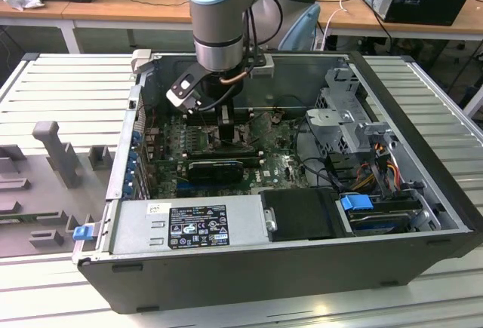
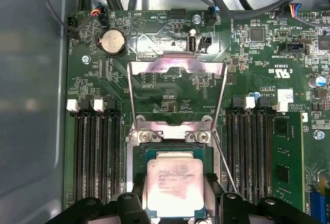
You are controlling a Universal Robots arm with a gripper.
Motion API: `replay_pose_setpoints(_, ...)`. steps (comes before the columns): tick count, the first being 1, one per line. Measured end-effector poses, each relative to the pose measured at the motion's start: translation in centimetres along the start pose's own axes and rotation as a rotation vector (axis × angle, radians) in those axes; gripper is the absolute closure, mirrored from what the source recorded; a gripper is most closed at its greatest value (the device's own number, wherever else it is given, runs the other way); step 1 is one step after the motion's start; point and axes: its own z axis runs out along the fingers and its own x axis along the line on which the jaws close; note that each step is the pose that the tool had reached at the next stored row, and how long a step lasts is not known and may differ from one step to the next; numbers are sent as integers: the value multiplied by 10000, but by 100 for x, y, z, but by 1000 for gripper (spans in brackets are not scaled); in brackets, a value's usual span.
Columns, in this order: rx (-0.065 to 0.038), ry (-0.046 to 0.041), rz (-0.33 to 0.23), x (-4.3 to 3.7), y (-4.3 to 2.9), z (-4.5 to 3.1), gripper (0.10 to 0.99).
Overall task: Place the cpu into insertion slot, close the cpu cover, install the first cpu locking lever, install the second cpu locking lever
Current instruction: 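Place the cpu into insertion slot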
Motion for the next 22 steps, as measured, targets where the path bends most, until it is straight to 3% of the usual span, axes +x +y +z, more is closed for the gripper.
replay_pose_setpoints(12,0,-2,2,0,2,36,557)
replay_pose_setpoints(14,0,0,1,0,2,37,545)
replay_pose_setpoints(15,2,-2,1,0,2,37,482)
replay_pose_setpoints(17,3,-3,1,-1,2,37,482)
replay_pose_setpoints(22,2,3,2,1,14,-86,498)
